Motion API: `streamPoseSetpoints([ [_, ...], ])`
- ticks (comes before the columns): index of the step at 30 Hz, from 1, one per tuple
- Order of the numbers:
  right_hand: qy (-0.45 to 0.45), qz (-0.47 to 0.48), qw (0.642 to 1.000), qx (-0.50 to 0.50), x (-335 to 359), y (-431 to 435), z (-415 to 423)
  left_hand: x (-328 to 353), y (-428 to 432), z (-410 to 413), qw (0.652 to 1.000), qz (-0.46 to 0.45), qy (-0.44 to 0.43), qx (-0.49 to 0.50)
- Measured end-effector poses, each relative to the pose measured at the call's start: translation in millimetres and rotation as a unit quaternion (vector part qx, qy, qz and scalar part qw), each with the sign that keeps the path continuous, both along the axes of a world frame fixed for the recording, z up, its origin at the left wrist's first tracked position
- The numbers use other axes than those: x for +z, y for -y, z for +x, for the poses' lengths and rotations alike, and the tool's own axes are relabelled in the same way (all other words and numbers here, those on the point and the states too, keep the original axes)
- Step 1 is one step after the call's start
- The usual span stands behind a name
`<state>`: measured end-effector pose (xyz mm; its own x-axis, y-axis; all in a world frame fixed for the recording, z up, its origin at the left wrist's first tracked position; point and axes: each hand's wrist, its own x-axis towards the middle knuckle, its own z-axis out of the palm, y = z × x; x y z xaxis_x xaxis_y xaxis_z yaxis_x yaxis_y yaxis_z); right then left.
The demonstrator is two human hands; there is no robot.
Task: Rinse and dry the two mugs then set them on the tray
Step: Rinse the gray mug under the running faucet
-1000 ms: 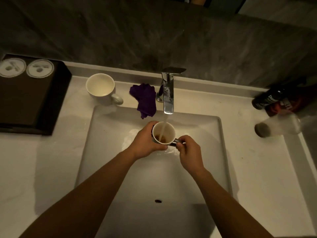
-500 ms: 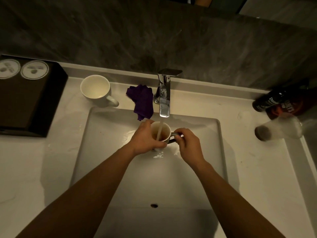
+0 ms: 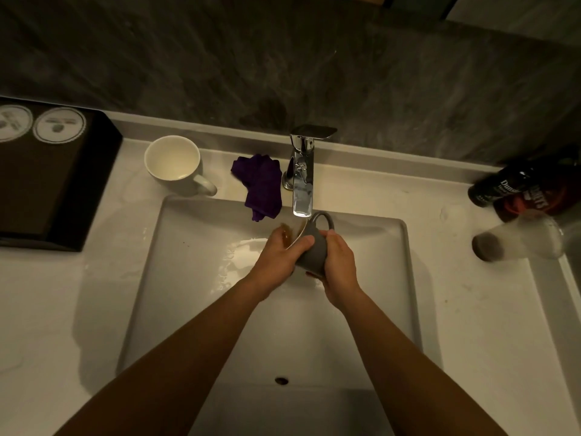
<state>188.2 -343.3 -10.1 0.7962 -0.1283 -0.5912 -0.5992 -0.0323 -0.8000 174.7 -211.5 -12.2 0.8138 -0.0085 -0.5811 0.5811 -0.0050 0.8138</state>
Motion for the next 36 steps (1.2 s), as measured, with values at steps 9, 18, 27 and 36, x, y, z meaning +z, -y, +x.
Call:
streamPoseSetpoints([
  [9, -0.101, -0.034, 0.992, 0.073, 16.1, -4.4, 15.2, -8.5, -14.2, 11.4, 0.998, -0.023, 0.049, 0.027],
  [18, -0.086, -0.096, 0.991, 0.029, 15.2, -6.3, 18.4, 1.7, -5.8, 7.1, 0.993, -0.095, 0.019, 0.066],
  [27, 0.061, -0.205, 0.964, 0.160, 20.8, -8.6, 11.6, 14.2, -14.5, 21.0, 0.955, -0.205, -0.159, 0.147],
  [36, -0.146, -0.044, 0.979, 0.133, 22.9, -0.1, 15.9, 12.3, -14.4, 10.7, 0.987, -0.119, -0.042, 0.096],
])
